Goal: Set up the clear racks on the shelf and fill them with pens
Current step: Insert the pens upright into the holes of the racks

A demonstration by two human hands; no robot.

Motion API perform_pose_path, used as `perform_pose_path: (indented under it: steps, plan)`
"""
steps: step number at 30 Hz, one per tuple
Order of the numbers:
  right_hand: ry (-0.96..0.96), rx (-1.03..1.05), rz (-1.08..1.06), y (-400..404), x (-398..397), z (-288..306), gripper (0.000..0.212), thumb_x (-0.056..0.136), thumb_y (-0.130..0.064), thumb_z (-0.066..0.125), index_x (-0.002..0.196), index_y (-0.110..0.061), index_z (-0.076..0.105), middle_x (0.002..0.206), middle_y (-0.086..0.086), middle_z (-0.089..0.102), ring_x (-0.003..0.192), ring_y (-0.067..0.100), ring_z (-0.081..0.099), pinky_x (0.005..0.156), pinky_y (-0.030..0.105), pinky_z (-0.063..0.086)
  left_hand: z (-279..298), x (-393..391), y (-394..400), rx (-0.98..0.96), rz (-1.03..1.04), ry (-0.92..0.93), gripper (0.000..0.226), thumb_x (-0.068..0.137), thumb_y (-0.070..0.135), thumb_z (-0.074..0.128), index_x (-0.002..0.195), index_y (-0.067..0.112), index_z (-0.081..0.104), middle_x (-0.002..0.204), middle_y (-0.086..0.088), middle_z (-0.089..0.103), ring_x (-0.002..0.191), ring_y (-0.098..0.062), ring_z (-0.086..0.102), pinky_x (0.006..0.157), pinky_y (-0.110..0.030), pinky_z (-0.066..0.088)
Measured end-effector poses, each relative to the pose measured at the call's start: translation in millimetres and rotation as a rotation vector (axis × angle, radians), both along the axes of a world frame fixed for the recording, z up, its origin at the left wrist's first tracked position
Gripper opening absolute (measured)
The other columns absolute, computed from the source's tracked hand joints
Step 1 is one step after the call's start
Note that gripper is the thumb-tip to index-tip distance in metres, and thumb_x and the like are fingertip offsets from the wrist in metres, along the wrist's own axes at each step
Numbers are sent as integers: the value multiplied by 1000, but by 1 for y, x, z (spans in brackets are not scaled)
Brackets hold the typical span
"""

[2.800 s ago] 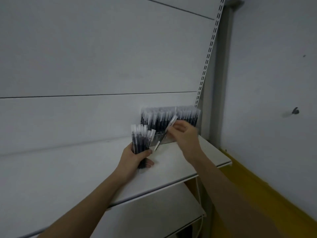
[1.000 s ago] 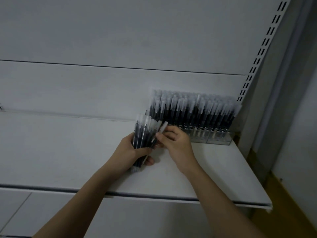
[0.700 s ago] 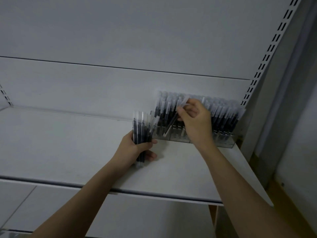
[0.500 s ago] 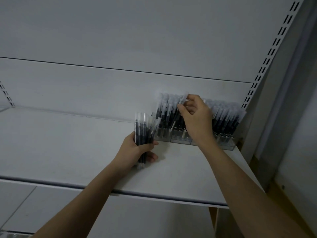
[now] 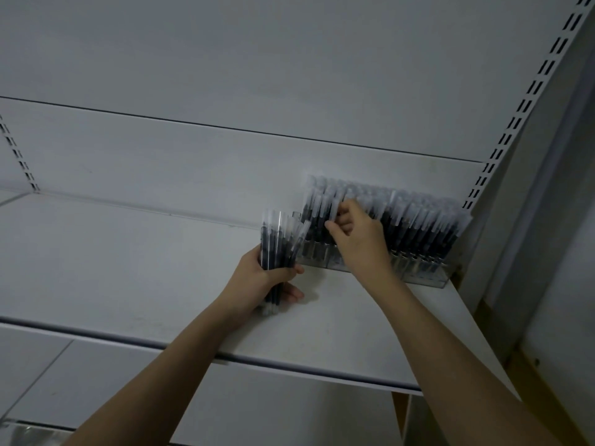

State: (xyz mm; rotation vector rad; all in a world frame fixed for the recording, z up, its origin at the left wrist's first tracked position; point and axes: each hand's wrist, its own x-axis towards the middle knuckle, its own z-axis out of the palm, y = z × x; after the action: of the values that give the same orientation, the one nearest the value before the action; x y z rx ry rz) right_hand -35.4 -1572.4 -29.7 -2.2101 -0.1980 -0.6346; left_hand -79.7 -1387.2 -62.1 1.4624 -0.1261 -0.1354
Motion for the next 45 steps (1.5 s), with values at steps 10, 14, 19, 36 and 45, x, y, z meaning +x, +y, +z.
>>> perform_pose_path:
  steps: [10, 14, 19, 36, 45]
  plan:
    - [103, 382, 142, 19, -49, -39, 7, 100, -25, 55, 107, -21, 56, 92, -4, 63, 78, 10, 62, 70, 23, 51, 1, -4, -2, 50, -69, 10, 22, 85, -9, 66, 102, 2, 56, 79, -16, 67, 70, -45, 71, 61, -38, 59]
    - [266, 543, 255, 24, -55, -53, 10, 98, -22, 61, 99, -12, 63, 87, 5, 67, 67, 12, 62, 59, 26, 49, 1, -6, -1, 72, -105, -9, 27, 84, -7, 68, 109, 1, 59, 86, -18, 73, 72, -44, 71, 67, -42, 60]
    - [257, 595, 255, 18, -56, -51, 9, 91, -18, 70, 86, -14, 64, 75, 1, 67, 68, 12, 63, 60, 27, 51, 3, -9, -3, 127, -135, -31, 28, 85, -3, 69, 111, 4, 59, 94, -18, 74, 73, -39, 72, 66, -37, 60]
    - [250, 927, 264, 8, -55, -40, 13, 93, 1, 62, 103, -7, 64, 94, 10, 75, 84, 21, 71, 73, 30, 56, 1, -9, -4, 109, 25, -22, 23, 88, -5, 65, 106, -12, 53, 84, -33, 61, 59, -34, 69, 52, -32, 55]
    - [-107, 523, 0, -22, -21, 12, 18, 93, -12, 67, 93, -27, 57, 88, 4, 67, 82, 22, 69, 75, 38, 61, 0, -7, -2, 116, 18, -23, 9, 90, -5, 62, 96, -2, 57, 96, -17, 70, 62, -33, 70, 49, -33, 55]
